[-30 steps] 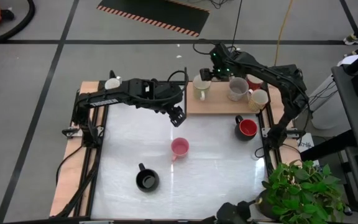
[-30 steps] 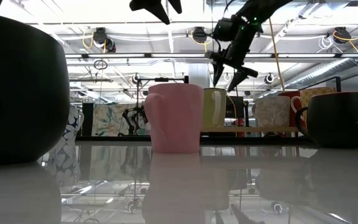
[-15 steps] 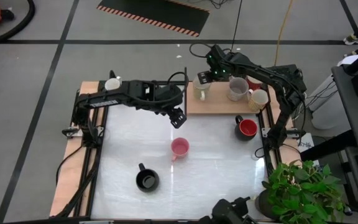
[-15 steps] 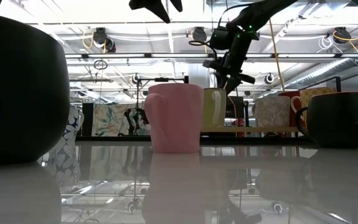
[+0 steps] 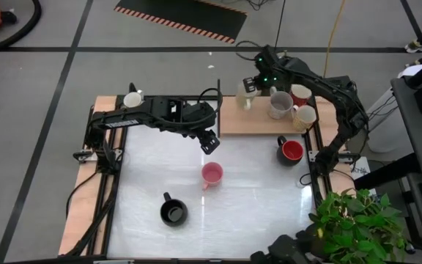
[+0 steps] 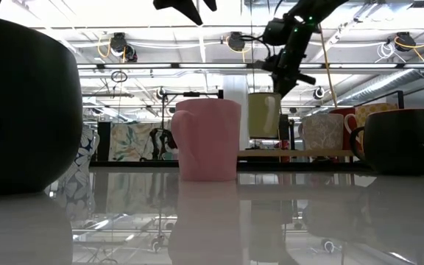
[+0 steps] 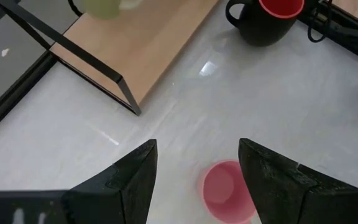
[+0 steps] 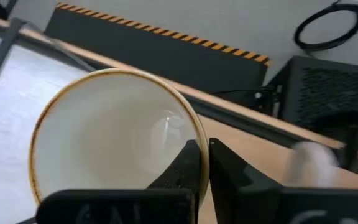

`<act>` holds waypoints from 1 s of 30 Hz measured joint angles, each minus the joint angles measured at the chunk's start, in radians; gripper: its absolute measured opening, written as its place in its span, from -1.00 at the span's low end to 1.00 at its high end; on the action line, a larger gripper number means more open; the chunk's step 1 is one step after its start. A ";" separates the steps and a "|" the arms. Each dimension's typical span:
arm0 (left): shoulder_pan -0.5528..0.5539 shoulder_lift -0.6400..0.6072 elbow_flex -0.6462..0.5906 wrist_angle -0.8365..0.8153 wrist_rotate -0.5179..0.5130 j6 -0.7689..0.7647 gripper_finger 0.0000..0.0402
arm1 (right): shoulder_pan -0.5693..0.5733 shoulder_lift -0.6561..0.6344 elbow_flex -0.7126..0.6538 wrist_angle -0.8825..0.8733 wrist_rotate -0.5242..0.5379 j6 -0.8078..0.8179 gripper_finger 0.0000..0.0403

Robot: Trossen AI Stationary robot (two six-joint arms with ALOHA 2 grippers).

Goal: Place coffee mugs
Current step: Put the green mug on the shelf

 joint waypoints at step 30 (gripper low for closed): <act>0.018 0.000 0.000 0.000 -0.019 0.020 0.13 | -0.099 -0.009 -0.030 -0.143 -0.015 -0.100 -0.97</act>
